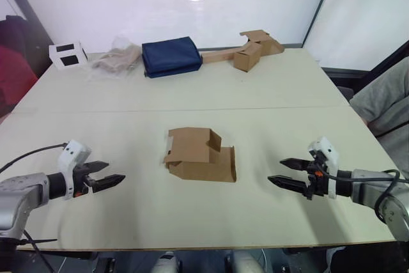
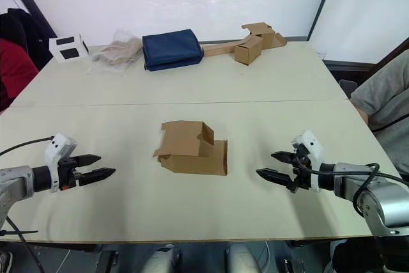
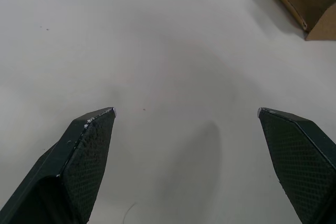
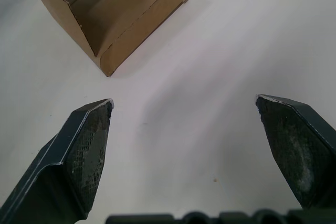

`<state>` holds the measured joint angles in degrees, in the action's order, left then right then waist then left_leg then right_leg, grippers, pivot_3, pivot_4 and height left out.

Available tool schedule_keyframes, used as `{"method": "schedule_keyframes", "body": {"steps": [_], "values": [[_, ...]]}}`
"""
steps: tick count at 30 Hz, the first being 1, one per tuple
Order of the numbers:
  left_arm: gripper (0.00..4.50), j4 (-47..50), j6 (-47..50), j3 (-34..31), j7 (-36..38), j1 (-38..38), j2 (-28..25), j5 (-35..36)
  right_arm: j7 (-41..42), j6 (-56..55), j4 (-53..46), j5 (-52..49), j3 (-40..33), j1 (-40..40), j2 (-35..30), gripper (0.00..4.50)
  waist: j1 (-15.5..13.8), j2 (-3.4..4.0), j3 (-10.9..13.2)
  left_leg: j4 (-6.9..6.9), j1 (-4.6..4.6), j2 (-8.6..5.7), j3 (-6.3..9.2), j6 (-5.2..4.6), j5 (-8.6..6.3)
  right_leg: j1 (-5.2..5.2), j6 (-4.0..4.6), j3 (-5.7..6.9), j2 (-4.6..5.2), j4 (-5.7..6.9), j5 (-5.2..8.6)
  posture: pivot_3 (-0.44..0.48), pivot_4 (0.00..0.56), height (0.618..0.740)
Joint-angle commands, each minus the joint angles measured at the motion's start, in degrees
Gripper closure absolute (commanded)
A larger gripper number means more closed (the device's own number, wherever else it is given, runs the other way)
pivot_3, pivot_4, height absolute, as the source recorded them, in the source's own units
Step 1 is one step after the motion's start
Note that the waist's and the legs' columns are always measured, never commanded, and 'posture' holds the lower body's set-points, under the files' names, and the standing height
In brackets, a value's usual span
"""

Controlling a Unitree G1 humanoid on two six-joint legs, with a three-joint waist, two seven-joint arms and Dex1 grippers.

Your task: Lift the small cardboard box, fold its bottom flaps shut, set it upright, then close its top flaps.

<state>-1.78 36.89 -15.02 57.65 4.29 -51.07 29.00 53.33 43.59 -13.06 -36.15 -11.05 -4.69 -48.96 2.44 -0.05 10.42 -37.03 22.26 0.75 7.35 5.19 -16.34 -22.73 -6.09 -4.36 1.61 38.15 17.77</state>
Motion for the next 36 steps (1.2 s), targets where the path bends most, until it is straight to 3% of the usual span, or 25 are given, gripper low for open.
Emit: {"method": "schedule_keyframes", "body": {"steps": [1, 20, 31, 36], "values": [[0.01, 0.4, -1.1, -1.2, 0.5, 0.6, -0.4, 0.1, 0.9, -1.3, -0.2, 0.1, -1.2, -0.1, -0.5, 0.0, 0.0, 0.0, 0.0, 0.0, 0.0, 0.0, 0.0, 0.0, 0.0, 0.0, 0.0, 0.0, 0.0, 0.0, 0.0, 0.0, 0.15, 0.74], [0.01, 0.0, -0.3, -2.2, -1.0, 2.4, 0.0, 0.9, -1.8, 0.7, -1.1, -0.8, -0.9, -3.1, 1.2, 0.0, 0.0, 0.0, 0.0, -0.03, 0.0, 0.0, 0.0, 0.0, 0.0, 0.0, 0.0, 0.0, 0.0, 0.03, 0.0, 0.0, 0.15, 0.74], [0.01, -5.7, 3.8, 0.1, -0.7, 8.7, -1.5, 0.4, -4.6, 1.0, -4.1, -0.7, -2.4, -0.8, 2.0, 0.0, 0.0, 0.0, 0.0, -0.04, 0.0, 0.0, 0.01, 0.0, 0.0, 0.0, 0.0, 0.02, -0.01, 0.06, 0.0, 0.0, 0.15, 0.74], [0.01, -9.9, 12.3, 2.0, 3.8, 13.8, -1.0, 4.3, -5.8, 2.6, -7.3, -2.4, -3.9, 0.2, 2.0, 0.0, 0.1, 0.0, 0.0, -0.04, 0.0, 0.0, 0.0, 0.0, 0.0, -0.01, 0.0, 0.01, -0.02, 0.06, 0.0, 0.0, 0.15, 0.74]]}}
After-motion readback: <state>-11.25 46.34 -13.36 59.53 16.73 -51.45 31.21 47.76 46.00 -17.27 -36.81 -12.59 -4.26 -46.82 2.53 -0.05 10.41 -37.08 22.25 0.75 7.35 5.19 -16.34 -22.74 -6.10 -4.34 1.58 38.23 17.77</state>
